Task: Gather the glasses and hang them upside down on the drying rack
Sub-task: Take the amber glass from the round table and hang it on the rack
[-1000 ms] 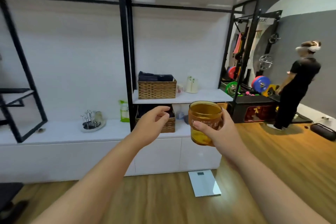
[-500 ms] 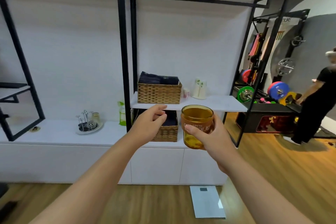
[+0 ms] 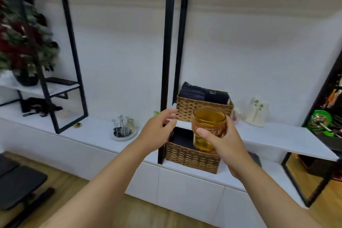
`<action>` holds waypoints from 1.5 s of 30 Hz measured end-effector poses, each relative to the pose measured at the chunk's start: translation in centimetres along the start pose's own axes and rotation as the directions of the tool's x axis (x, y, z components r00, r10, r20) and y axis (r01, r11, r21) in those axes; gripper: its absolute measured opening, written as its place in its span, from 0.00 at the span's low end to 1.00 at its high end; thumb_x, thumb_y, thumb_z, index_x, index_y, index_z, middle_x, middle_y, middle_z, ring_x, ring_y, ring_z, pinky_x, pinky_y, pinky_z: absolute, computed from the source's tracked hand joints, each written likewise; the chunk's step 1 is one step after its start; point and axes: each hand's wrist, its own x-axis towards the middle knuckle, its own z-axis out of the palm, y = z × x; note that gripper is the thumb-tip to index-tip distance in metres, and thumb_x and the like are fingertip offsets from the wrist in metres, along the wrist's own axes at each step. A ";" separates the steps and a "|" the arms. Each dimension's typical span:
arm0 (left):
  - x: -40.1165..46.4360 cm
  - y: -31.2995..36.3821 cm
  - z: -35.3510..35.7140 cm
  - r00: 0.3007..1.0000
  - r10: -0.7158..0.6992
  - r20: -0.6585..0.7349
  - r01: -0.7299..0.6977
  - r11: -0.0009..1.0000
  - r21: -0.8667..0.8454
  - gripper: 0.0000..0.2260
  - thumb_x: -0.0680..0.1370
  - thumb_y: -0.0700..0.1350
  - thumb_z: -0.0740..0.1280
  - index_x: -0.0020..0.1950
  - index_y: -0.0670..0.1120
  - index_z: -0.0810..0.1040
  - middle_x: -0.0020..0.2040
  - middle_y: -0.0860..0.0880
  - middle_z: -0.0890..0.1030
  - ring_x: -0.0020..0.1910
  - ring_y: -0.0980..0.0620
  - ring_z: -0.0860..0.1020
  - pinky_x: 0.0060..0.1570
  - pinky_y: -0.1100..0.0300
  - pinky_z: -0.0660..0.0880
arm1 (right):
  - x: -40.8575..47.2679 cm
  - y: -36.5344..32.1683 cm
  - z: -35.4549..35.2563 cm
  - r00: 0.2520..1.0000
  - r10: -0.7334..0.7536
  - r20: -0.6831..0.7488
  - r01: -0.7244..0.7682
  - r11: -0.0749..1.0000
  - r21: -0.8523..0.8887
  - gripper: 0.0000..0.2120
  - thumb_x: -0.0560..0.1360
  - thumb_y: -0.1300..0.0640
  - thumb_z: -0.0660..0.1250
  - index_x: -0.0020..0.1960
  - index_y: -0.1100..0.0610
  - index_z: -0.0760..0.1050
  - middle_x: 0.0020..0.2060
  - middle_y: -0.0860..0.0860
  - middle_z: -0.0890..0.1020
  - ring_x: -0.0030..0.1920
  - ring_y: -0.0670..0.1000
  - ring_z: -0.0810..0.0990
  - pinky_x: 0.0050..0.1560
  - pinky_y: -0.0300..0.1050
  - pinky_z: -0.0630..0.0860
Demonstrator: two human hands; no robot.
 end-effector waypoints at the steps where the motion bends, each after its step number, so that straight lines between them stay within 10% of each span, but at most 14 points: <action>1: 0.8 -1.2 -0.9 0.999 -0.021 -0.026 0.022 1.000 0.011 0.15 0.85 0.48 0.64 0.72 0.57 0.75 0.62 0.58 0.79 0.60 0.63 0.77 0.60 0.63 0.74 | 1.5 0.2 1.3 1.000 -0.011 0.029 0.011 1.000 0.014 0.38 0.66 0.37 0.81 0.71 0.34 0.65 0.60 0.34 0.77 0.59 0.42 0.77 0.51 0.42 0.78; 7: 5.2 -8.3 -6.9 0.967 -0.149 -0.205 0.172 0.980 0.101 0.15 0.84 0.49 0.64 0.72 0.59 0.75 0.63 0.57 0.80 0.60 0.61 0.78 0.58 0.63 0.75 | 11.0 2.4 10.7 0.958 -0.057 0.281 0.014 0.988 0.153 0.34 0.68 0.45 0.82 0.69 0.40 0.70 0.60 0.40 0.81 0.59 0.43 0.80 0.50 0.38 0.79; 13: 8.9 -12.3 -14.5 0.889 -0.227 -0.398 0.334 0.915 0.225 0.16 0.85 0.51 0.63 0.74 0.58 0.73 0.63 0.58 0.78 0.55 0.65 0.76 0.51 0.73 0.70 | 20.6 2.2 21.9 0.876 -0.116 0.469 -0.020 0.961 0.275 0.35 0.62 0.40 0.85 0.65 0.37 0.74 0.58 0.41 0.84 0.59 0.47 0.84 0.58 0.58 0.84; 17: 11.2 -14.3 -19.5 0.836 -0.254 -0.486 0.408 0.881 0.240 0.18 0.85 0.52 0.62 0.76 0.55 0.72 0.66 0.53 0.79 0.61 0.56 0.78 0.61 0.58 0.76 | 25.3 1.5 28.8 0.817 -0.177 0.549 -0.013 0.946 0.324 0.40 0.59 0.36 0.84 0.67 0.37 0.73 0.61 0.43 0.82 0.62 0.51 0.82 0.57 0.59 0.84; 23: 15.4 -16.0 -25.8 0.797 -0.212 -0.566 0.404 0.883 0.238 0.19 0.86 0.54 0.59 0.77 0.53 0.71 0.64 0.55 0.77 0.62 0.57 0.75 0.42 0.76 0.71 | 30.0 0.2 38.1 0.770 -0.231 0.595 0.033 0.945 0.324 0.41 0.62 0.36 0.82 0.70 0.38 0.70 0.63 0.42 0.80 0.63 0.49 0.80 0.59 0.57 0.84; 32: 25.4 -20.4 -34.7 0.947 -0.130 -0.295 0.225 0.921 0.317 0.44 0.73 0.68 0.71 0.82 0.67 0.49 0.82 0.55 0.60 0.79 0.53 0.62 0.74 0.49 0.66 | 36.7 -1.3 51.3 0.828 -0.248 0.503 0.118 0.954 0.277 0.34 0.65 0.40 0.81 0.67 0.41 0.72 0.58 0.40 0.82 0.58 0.43 0.82 0.55 0.44 0.82; 45: 40.9 -30.8 -46.0 1.000 -0.020 -0.002 0.019 0.916 0.400 0.51 0.70 0.63 0.77 0.83 0.63 0.49 0.77 0.51 0.68 0.73 0.51 0.68 0.63 0.58 0.68 | 46.2 -3.5 63.9 0.967 -0.151 0.207 0.102 0.968 0.230 0.27 0.71 0.55 0.79 0.66 0.40 0.74 0.56 0.36 0.84 0.57 0.39 0.82 0.57 0.44 0.81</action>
